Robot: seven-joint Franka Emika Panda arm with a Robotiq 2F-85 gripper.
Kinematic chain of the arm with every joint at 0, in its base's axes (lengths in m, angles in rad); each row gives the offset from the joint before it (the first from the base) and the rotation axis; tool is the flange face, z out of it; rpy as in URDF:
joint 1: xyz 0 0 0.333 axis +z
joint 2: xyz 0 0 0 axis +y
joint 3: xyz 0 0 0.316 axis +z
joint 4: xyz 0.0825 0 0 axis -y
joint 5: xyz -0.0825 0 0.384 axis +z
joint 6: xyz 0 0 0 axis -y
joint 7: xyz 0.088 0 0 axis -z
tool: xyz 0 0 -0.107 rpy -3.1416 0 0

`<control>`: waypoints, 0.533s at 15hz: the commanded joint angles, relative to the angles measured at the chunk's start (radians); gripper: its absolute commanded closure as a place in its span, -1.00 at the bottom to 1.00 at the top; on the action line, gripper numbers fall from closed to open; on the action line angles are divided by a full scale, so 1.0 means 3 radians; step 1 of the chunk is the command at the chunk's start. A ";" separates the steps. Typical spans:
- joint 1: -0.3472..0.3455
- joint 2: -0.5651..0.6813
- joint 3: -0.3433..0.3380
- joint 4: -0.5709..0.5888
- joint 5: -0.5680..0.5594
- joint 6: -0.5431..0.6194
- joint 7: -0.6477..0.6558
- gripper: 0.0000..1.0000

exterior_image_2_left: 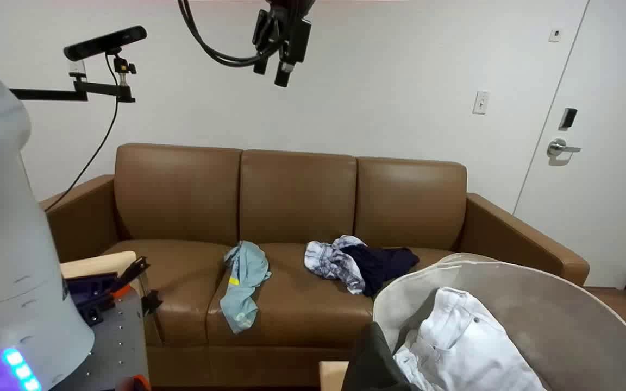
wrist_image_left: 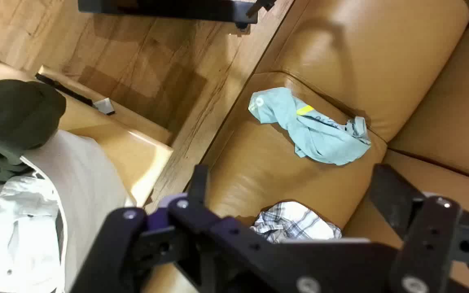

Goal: Remove the white short from the carrier bag and put it on the couch

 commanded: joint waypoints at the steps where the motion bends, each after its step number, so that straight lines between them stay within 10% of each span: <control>1: -0.0035 0.0003 0.0027 0.0006 0.0009 -0.0008 -0.0011 -1.00; 8: -0.0190 0.0180 -0.0331 -0.0117 -0.0196 0.0577 -0.0816 -1.00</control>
